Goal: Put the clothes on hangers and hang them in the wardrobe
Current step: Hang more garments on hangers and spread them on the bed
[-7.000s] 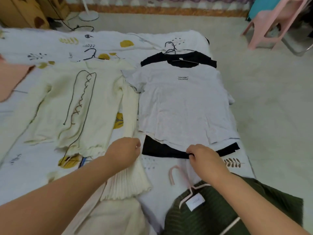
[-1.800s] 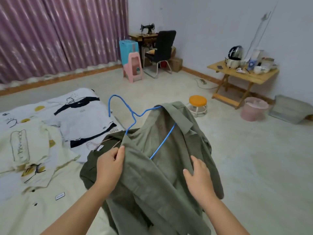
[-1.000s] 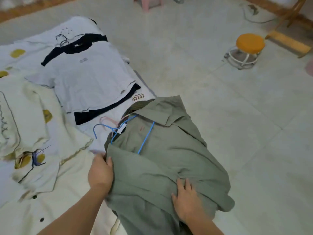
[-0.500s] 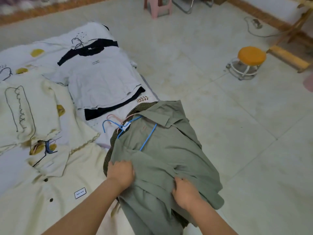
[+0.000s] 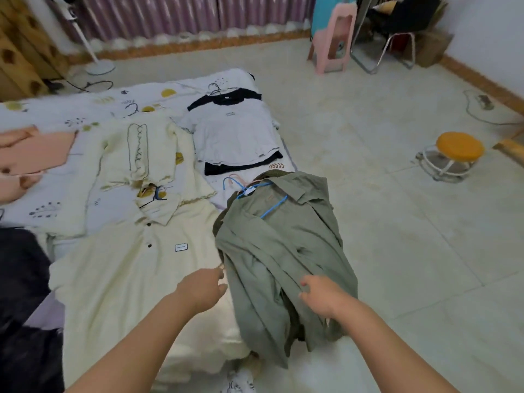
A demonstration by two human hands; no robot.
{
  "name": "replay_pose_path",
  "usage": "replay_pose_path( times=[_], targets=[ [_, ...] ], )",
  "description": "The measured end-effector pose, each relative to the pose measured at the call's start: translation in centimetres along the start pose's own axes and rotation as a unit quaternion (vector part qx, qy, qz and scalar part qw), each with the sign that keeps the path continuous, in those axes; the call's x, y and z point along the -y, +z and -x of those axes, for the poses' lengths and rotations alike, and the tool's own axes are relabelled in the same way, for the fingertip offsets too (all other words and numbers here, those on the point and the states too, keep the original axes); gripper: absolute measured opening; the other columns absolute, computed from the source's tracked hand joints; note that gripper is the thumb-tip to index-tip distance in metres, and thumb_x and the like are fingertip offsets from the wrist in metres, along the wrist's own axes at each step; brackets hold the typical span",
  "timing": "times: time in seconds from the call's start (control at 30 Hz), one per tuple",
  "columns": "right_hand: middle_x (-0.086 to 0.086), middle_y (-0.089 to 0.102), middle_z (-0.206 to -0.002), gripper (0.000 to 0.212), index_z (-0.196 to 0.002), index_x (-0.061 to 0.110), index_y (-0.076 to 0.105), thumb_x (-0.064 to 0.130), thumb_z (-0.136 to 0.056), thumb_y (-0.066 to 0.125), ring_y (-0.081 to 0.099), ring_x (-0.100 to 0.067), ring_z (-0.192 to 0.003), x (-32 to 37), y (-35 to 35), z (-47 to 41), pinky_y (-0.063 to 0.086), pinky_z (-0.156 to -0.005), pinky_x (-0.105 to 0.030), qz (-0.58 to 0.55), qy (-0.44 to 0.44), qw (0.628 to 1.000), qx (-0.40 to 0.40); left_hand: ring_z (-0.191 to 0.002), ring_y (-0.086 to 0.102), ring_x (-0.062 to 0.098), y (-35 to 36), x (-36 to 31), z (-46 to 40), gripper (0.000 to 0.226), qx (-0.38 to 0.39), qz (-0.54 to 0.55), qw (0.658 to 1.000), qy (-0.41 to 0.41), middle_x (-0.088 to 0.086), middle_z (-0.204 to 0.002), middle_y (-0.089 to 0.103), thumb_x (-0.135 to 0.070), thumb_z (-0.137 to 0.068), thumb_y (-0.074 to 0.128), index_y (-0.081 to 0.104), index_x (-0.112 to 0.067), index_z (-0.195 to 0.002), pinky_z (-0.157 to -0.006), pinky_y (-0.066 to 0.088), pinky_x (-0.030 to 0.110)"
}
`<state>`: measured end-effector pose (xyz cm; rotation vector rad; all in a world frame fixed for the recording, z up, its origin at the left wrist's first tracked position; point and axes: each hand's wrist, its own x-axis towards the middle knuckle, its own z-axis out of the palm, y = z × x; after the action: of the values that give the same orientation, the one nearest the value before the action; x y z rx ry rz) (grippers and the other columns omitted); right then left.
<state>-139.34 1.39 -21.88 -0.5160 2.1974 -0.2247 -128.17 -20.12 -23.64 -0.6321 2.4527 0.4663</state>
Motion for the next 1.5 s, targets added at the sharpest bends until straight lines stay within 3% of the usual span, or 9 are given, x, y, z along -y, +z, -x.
replay_pose_path(
  times=[0.27,0.4,0.67,0.8,0.93,1.2,1.27,1.37,1.5],
  targets=[
    [-0.010,0.050,-0.136,0.040,-0.132,0.007,0.048,0.024,-0.097,0.042,0.048,-0.025,-0.124,3.3,0.9,6.0,0.038,-0.103,-0.031,0.136,-0.045,0.989,0.032,-0.123,0.047,0.017,3.2,5.8,12.4,0.041,0.029,0.095,0.993,-0.059,0.002,-0.137,0.048,-0.036,-0.098,0.037,0.043,-0.019,-0.135,-0.100,0.036,0.024],
    [-0.008,0.051,-0.134,0.036,-0.129,0.009,0.049,0.024,-0.097,0.041,0.049,-0.025,-0.121,7.5,1.8,7.0,0.040,-0.092,-0.026,0.195,-0.078,0.977,0.017,-0.122,0.048,0.018,4.0,10.1,17.4,0.043,0.017,0.145,0.983,-0.108,0.003,-0.138,0.046,-0.037,-0.097,0.039,0.041,-0.019,-0.136,-0.096,0.038,0.024],
    [-0.004,0.042,-0.144,0.044,-0.139,0.016,0.040,0.028,-0.096,0.041,0.043,-0.020,-0.129,21.0,9.3,9.1,0.035,-0.100,-0.025,0.274,-0.186,0.943,-0.001,-0.104,0.057,0.016,6.5,23.4,27.7,0.038,-0.048,0.237,0.950,-0.195,0.003,-0.127,0.055,-0.035,-0.095,0.043,0.048,-0.018,-0.129,-0.082,0.045,0.022],
    [-0.003,0.038,-0.146,0.045,-0.140,0.017,0.038,0.031,-0.098,0.040,0.039,-0.019,-0.132,29.2,15.6,10.6,0.033,-0.102,-0.024,0.288,-0.232,0.929,0.024,-0.104,0.058,0.018,8.4,31.6,33.5,0.024,-0.054,0.266,0.933,-0.236,-0.001,-0.113,0.059,-0.036,-0.094,0.046,0.054,-0.023,-0.112,-0.091,0.046,0.029],
    [-0.005,0.038,-0.146,0.045,-0.140,0.015,0.038,0.029,-0.097,0.040,0.039,-0.021,-0.132,36.2,21.9,11.8,0.033,-0.104,-0.027,0.296,-0.259,0.918,0.057,-0.106,0.056,0.013,9.8,39.6,38.2,0.033,-0.068,0.259,0.924,-0.274,-0.002,-0.120,0.058,-0.035,-0.095,0.045,0.052,-0.019,-0.123,-0.092,0.045,0.024],
    [-0.012,0.045,-0.140,0.041,-0.133,0.004,0.046,0.024,-0.097,0.041,0.044,-0.026,-0.128,45.6,27.8,11.6,0.036,-0.105,-0.035,0.308,-0.261,0.908,0.116,-0.101,0.057,0.012,10.1,50.3,40.0,0.024,-0.064,0.282,0.912,-0.290,-0.005,-0.108,0.059,-0.034,-0.095,0.045,0.054,-0.022,-0.115,-0.084,0.044,0.021],
    [-0.016,0.047,-0.137,0.040,-0.129,0.001,0.048,0.022,-0.096,0.041,0.045,-0.029,-0.127,47.7,28.0,9.9,0.040,-0.100,-0.036,0.311,-0.247,0.910,0.118,-0.101,0.056,0.010,9.6,52.4,39.2,0.030,-0.065,0.293,0.910,-0.286,-0.005,-0.110,0.059,-0.033,-0.096,0.046,0.053,-0.020,-0.122,-0.085,0.044,0.020],
    [-0.016,0.053,-0.122,0.028,-0.110,0.006,0.058,0.022,-0.096,0.041,0.050,-0.030,-0.118,51.2,27.8,6.9,0.038,-0.073,-0.029,0.322,-0.239,0.908,0.120,-0.106,0.054,0.011,8.1,55.7,37.3,0.034,-0.061,0.304,0.908,-0.283,-0.003,-0.117,0.058,-0.032,-0.095,0.046,0.051,-0.017,-0.125,-0.090,0.042,0.019],
    [-0.009,0.050,-0.102,0.020,-0.097,0.008,0.054,0.021,-0.096,0.040,0.050,-0.023,-0.095,56.3,27.5,1.7,0.037,-0.065,-0.024,0.315,-0.235,0.913,0.109,-0.099,0.055,0.010,5.7,61.7,33.7,0.033,-0.054,0.302,0.908,-0.287,-0.004,-0.108,0.060,-0.033,-0.095,0.047,0.053,-0.017,-0.123,-0.085,0.042,0.017]
  ],
)
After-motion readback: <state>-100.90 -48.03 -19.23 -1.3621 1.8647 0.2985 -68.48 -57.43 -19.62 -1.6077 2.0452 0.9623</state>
